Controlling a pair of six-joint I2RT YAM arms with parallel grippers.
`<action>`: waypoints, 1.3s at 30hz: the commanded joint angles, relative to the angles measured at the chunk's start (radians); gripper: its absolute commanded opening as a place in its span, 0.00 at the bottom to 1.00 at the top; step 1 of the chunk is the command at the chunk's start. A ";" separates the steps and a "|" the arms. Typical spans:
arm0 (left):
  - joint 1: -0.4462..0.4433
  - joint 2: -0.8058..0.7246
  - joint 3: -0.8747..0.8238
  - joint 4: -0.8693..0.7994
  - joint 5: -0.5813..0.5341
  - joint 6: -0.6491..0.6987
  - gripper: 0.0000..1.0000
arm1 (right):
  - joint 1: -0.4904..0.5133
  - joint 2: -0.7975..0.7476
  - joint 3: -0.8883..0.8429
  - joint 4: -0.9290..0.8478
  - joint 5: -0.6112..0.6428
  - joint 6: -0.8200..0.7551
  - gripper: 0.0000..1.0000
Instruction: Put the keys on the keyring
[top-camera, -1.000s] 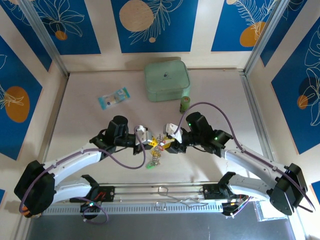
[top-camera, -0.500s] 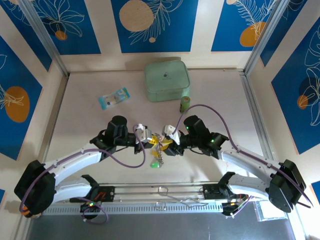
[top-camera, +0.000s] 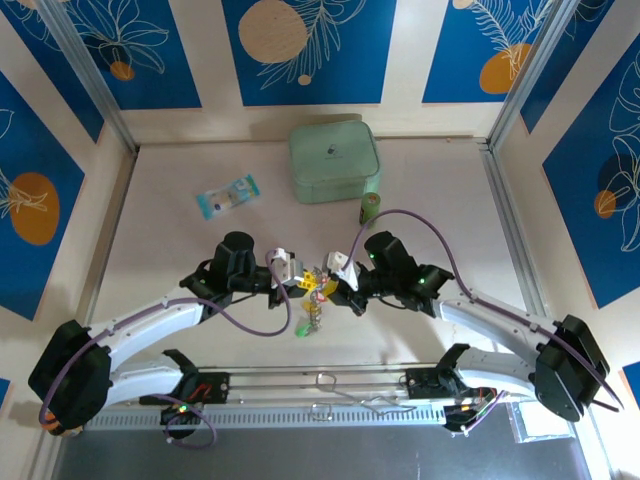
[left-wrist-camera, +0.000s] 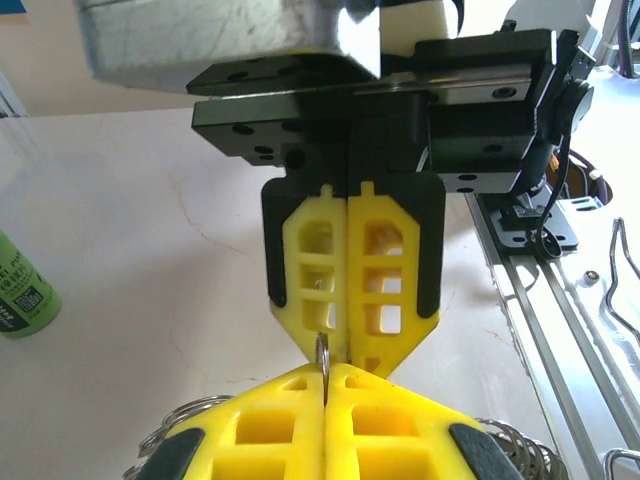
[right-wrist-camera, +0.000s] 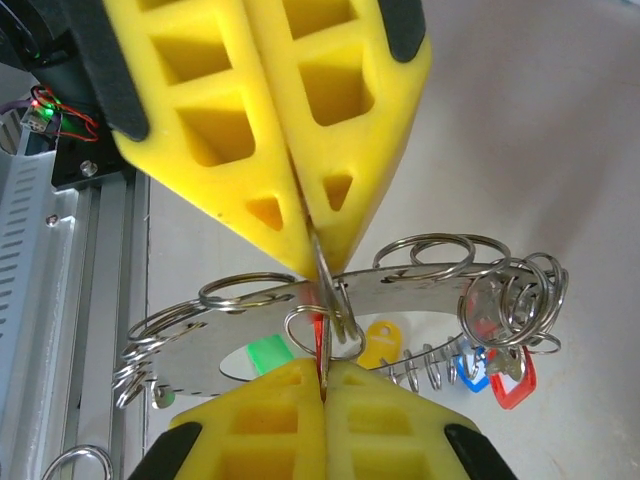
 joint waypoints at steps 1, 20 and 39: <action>-0.009 -0.007 -0.004 0.076 0.040 -0.001 0.00 | 0.015 0.034 0.002 0.025 -0.028 0.007 0.04; -0.009 -0.009 -0.014 0.098 0.074 -0.013 0.00 | -0.021 -0.094 -0.050 0.131 -0.027 0.041 0.30; -0.010 -0.016 0.029 -0.058 -0.012 0.069 0.28 | -0.015 -0.050 0.066 -0.050 -0.034 -0.096 0.00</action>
